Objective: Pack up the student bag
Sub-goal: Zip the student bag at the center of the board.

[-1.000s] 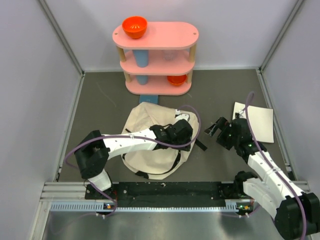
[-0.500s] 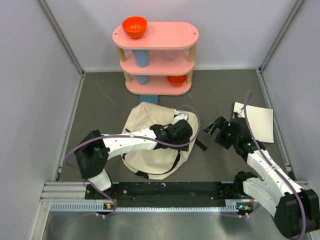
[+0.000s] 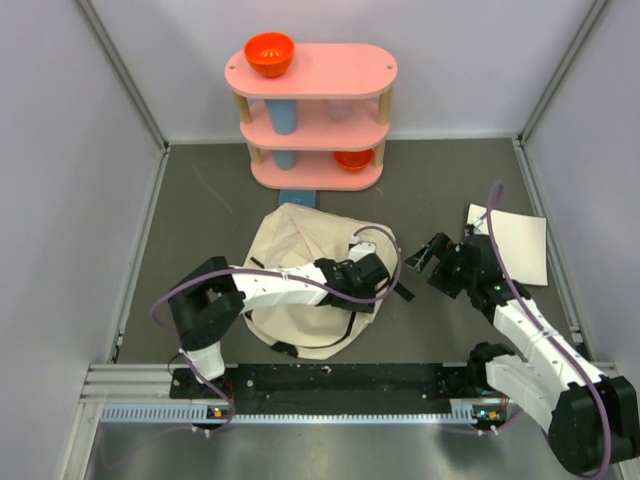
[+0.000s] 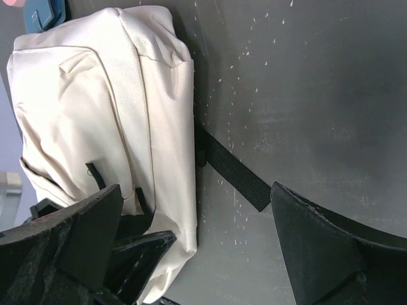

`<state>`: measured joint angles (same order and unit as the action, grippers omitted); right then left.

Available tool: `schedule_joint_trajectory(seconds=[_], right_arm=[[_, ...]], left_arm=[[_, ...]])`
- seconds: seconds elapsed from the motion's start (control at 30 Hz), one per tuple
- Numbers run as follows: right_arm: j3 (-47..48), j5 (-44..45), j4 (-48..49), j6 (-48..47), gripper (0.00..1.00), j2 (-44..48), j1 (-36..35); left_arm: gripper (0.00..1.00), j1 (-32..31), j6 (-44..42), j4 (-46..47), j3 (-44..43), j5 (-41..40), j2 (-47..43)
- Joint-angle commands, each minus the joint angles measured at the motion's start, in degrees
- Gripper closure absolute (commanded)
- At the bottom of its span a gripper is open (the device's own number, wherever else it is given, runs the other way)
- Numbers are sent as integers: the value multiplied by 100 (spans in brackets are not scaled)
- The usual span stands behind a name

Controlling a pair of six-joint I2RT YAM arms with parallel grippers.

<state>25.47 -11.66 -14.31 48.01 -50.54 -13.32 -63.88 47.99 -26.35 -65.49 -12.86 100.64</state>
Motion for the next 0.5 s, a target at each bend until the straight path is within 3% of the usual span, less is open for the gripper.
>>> schedule_joint_trajectory(seconds=[0.0,0.27,0.47], right_arm=[[-60,-91,244,-55,2,-17,23],[-25,-108,226,-116,2,-78,23],[37,-152,226,-169,3,-201,23]], left_arm=[[47,24,360,394,-148,-541,184],[45,68,685,753,256,-1525,-229],[46,95,774,1052,230,-1825,-177]])
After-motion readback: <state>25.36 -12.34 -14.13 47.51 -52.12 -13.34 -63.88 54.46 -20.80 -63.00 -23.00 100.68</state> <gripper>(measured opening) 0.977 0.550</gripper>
